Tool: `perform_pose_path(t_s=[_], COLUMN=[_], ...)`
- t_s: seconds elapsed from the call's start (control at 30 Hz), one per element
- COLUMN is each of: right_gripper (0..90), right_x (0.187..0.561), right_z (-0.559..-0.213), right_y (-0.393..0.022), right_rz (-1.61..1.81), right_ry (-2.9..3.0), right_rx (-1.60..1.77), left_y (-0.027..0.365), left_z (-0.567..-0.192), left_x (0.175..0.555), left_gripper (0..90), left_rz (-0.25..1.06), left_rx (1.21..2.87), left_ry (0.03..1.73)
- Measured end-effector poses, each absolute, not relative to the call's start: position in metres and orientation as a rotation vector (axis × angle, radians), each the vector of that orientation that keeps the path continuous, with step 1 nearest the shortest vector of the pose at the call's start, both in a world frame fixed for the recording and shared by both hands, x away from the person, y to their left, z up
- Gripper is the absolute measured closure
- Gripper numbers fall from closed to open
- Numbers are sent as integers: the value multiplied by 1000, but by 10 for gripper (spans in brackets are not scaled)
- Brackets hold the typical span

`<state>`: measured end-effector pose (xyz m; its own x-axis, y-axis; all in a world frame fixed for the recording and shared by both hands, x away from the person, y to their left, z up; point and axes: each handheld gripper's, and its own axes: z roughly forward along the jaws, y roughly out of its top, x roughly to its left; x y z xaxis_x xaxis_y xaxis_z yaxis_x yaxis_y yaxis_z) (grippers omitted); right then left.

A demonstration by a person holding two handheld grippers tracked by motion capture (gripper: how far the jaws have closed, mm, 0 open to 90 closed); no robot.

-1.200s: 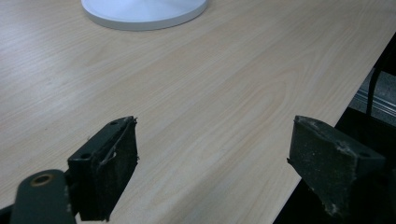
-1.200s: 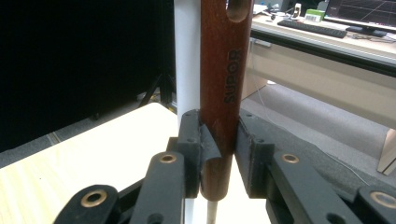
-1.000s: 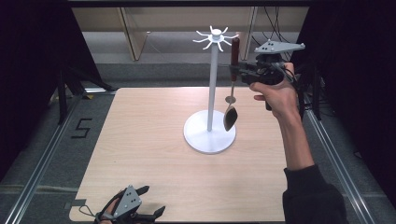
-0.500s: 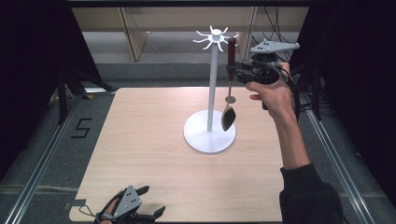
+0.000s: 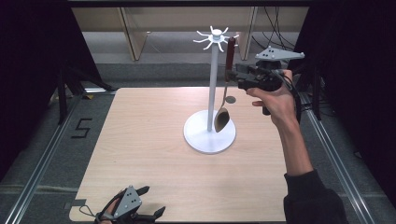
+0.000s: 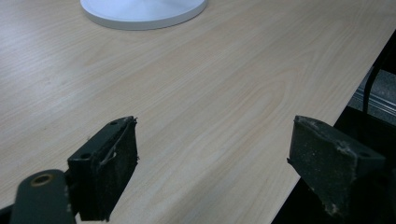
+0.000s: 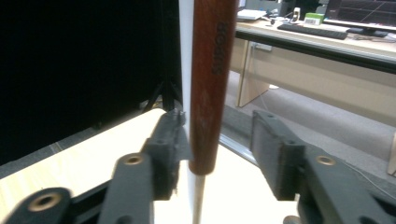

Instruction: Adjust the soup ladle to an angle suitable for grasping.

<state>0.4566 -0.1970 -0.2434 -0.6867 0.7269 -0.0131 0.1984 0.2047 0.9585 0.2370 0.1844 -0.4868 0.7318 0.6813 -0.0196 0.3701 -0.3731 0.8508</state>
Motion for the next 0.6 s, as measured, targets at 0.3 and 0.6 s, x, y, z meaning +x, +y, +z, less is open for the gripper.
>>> perform_pose_path(t_s=[0.3, 0.6], right_gripper=[430, 432], right_x=[439, 426], right_z=[-256, -279], right_y=[-206, -212], right_rz=[1509, 1506], right_ry=[2024, 2038], right_rx=[847, 831], left_y=[184, 185], left_z=[-487, -487], left_x=[238, 237], left_gripper=[148, 148], left_rz=[416, 422], left_rx=[2003, 2012], left_ry=[799, 794])
